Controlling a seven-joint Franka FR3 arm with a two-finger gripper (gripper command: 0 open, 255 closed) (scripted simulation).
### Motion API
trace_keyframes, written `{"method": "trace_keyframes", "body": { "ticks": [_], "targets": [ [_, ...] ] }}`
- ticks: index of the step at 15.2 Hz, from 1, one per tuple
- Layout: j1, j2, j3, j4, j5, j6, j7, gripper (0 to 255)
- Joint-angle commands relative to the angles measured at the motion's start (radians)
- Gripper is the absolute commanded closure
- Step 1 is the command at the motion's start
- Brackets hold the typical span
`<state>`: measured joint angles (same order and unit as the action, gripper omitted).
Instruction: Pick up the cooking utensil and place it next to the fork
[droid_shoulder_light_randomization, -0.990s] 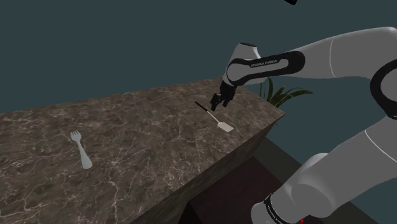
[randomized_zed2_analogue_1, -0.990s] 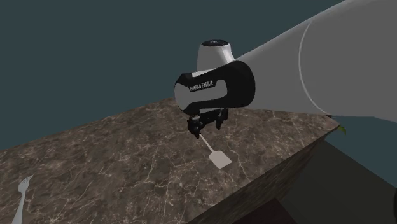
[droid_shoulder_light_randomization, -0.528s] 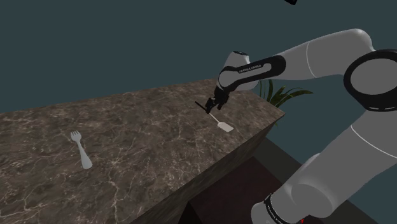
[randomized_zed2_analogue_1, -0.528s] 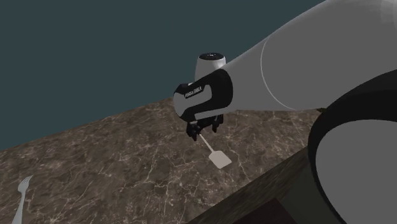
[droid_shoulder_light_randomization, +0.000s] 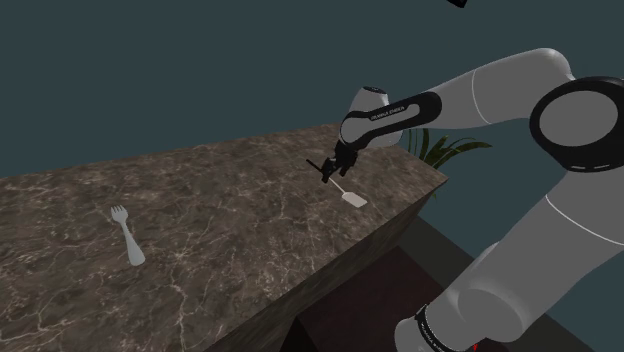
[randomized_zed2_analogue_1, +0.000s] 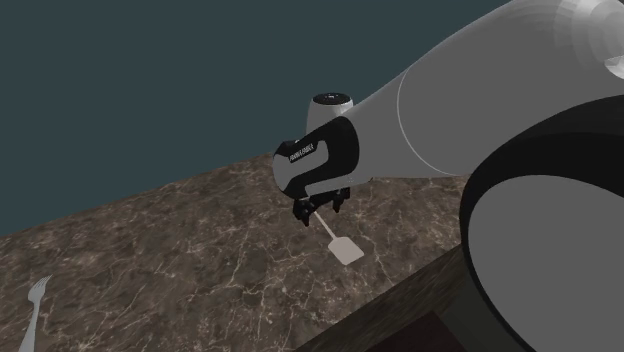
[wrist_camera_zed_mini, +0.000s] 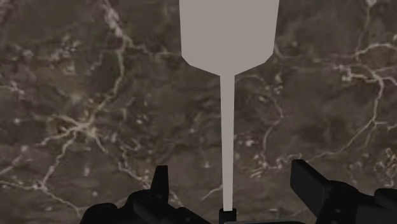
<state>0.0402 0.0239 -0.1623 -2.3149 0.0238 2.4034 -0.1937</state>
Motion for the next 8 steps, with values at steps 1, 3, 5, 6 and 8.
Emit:
{"method": "trace_keyframes", "body": {
  "ticks": [1,3,5,6,8],
  "targets": [
    [0.0,0.0,0.0,0.0,0.0,0.0,0.0,0],
    [0.0,0.0,0.0,0.0,0.0,0.0,0.0,255],
    [0.0,0.0,0.0,0.0,0.0,0.0,0.0,255],
    [0.0,0.0,0.0,0.0,0.0,0.0,0.0,255],
    [0.0,0.0,0.0,0.0,0.0,0.0,0.0,255]
  ]
}}
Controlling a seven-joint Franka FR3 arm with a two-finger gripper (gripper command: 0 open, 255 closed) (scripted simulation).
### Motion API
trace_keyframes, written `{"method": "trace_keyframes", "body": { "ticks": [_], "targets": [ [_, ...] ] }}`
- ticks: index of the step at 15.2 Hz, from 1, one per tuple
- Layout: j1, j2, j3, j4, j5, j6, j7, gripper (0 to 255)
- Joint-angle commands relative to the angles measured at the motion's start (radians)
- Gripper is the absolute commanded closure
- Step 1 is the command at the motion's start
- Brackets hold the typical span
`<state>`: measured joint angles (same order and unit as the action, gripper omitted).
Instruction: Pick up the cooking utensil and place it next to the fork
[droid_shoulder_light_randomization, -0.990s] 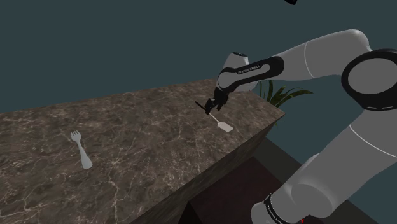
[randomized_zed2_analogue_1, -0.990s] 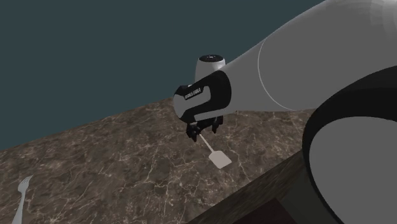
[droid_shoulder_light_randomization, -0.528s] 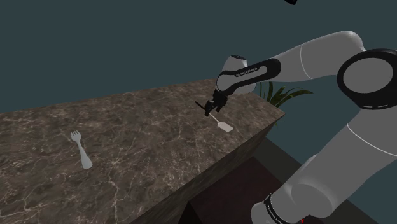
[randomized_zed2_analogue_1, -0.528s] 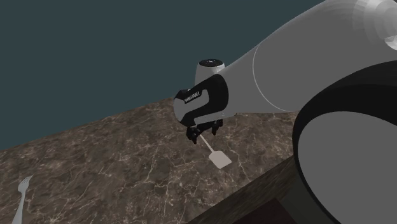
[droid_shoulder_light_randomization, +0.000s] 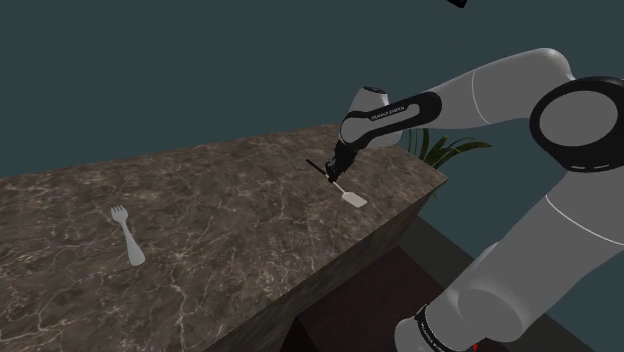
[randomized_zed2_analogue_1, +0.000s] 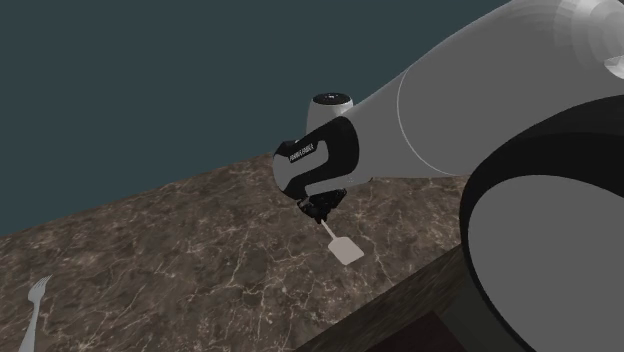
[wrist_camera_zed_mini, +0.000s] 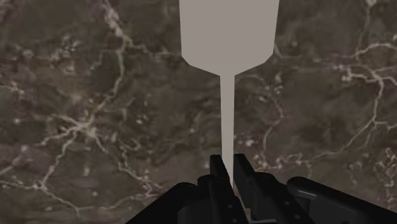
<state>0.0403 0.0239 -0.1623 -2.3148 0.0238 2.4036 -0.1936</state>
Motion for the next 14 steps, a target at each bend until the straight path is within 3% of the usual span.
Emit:
{"method": "trace_keyframes", "body": {
  "ticks": [1,4,14],
  "targets": [
    [0.0,0.0,0.0,0.0,0.0,0.0,0.0,255],
    [0.0,0.0,0.0,0.0,0.0,0.0,0.0,255],
    [0.0,-0.079,0.001,0.056,-0.02,-0.134,0.015,255]
  ]
}}
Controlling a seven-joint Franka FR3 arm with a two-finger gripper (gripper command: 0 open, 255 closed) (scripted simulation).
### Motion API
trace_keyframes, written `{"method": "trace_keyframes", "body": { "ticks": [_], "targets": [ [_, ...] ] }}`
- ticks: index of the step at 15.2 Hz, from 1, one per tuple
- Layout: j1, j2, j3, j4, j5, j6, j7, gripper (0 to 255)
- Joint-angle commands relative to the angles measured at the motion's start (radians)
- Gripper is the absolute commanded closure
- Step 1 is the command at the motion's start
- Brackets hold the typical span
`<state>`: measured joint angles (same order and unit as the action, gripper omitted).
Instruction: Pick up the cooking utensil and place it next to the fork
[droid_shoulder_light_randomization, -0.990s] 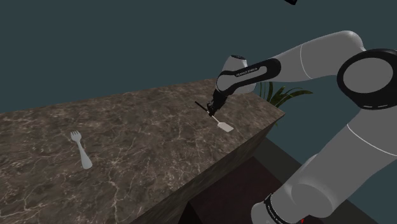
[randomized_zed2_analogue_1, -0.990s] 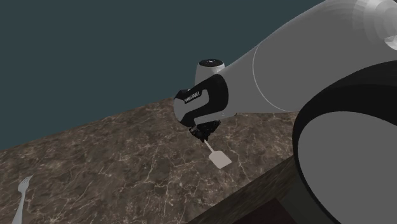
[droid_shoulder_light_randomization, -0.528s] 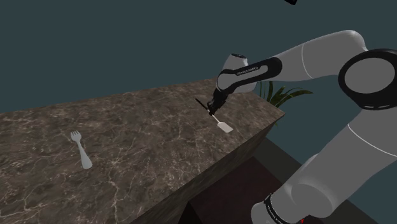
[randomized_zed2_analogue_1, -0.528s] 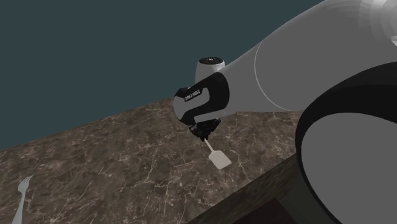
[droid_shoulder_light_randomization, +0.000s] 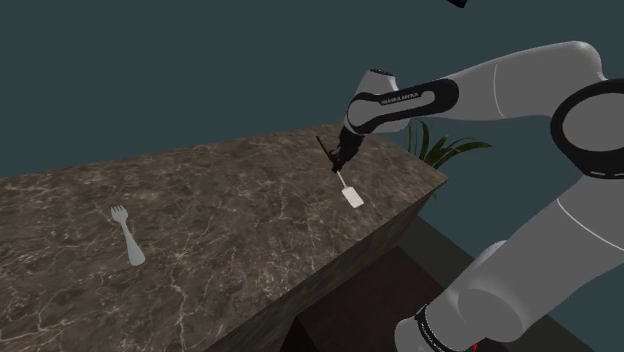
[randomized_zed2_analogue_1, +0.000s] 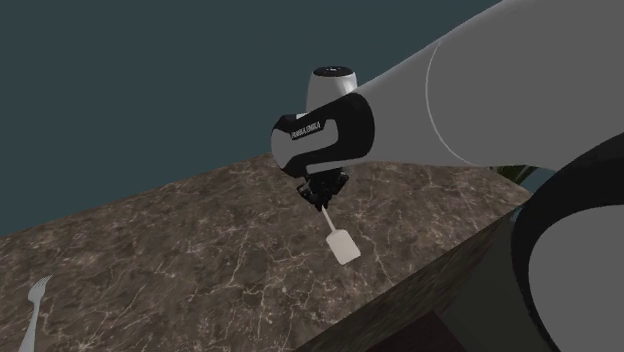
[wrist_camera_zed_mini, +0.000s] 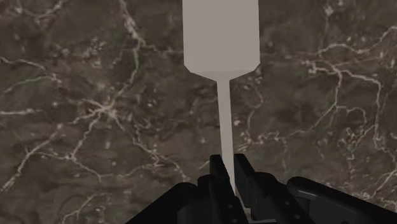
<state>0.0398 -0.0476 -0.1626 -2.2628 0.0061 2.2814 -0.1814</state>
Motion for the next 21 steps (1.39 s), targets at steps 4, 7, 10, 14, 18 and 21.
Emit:
{"method": "trace_keyframes", "body": {
  "ticks": [4,7,10,14,18,21],
  "targets": [
    [0.001,-0.033,0.002,0.033,-0.007,-0.066,0.007,255],
    [0.001,-0.05,0.003,0.057,-0.01,-0.107,0.01,255],
    [0.012,-0.058,0.017,0.069,-0.012,-0.127,0.037,255],
    [0.057,-0.05,0.073,0.078,-0.012,-0.127,0.137,255],
    [0.102,-0.026,0.127,0.105,-0.013,-0.131,0.236,255],
    [0.135,0.002,0.165,0.138,-0.015,-0.136,0.309,255]
  ]
}}
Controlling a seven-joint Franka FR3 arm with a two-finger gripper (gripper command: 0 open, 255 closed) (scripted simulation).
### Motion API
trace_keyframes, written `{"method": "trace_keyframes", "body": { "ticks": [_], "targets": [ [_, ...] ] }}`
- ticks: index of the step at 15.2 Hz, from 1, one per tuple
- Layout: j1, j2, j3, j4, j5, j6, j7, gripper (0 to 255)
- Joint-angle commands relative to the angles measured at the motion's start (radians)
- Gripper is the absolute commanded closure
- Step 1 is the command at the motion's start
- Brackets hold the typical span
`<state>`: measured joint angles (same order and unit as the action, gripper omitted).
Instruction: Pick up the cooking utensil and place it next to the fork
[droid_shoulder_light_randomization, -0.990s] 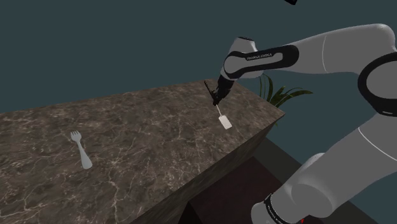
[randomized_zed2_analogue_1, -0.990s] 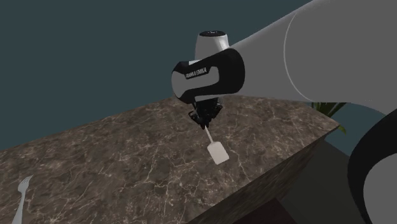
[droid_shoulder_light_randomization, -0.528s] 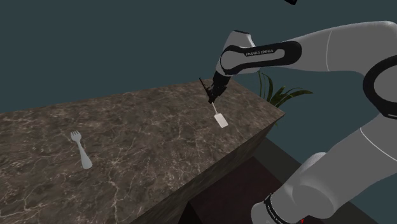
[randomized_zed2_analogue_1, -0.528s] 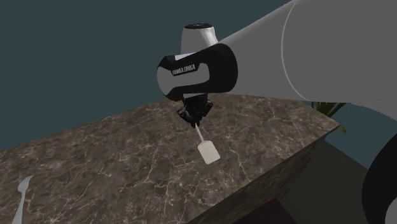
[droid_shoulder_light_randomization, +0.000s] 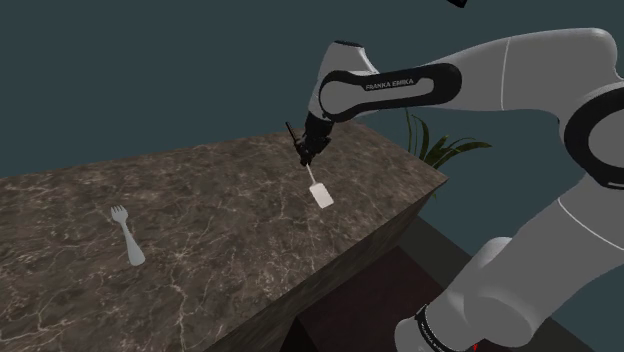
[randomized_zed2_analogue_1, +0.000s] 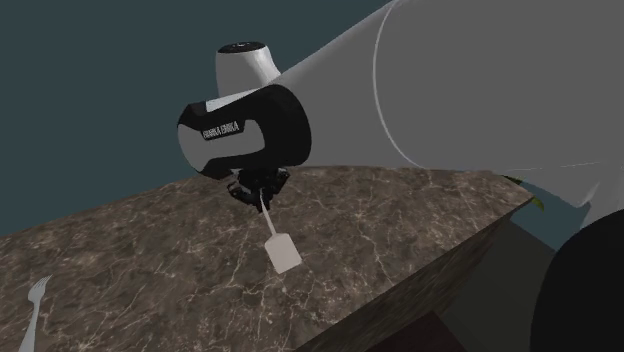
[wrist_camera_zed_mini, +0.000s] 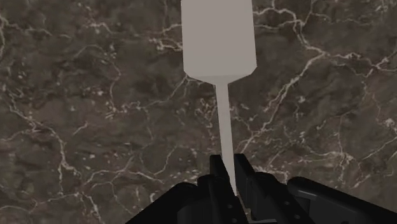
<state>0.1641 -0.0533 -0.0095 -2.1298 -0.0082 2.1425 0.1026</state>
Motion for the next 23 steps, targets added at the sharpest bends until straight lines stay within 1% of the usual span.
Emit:
{"method": "trace_keyframes", "body": {
  "ticks": [1,6,10,16,21,22,23],
  "targets": [
    [0.022,0.019,0.025,0.018,-0.002,0.0,0.049,255],
    [0.077,0.086,0.082,0.101,-0.014,-0.016,0.168,255],
    [0.123,0.156,0.122,0.189,-0.031,-0.038,0.261,255],
    [0.199,0.283,0.168,0.36,-0.065,-0.087,0.392,255],
    [0.27,0.414,0.194,0.546,-0.1,-0.148,0.49,255],
    [0.281,0.433,0.196,0.574,-0.105,-0.158,0.501,255],
    [0.281,0.436,0.195,0.564,-0.106,-0.146,0.502,255]
  ]
}}
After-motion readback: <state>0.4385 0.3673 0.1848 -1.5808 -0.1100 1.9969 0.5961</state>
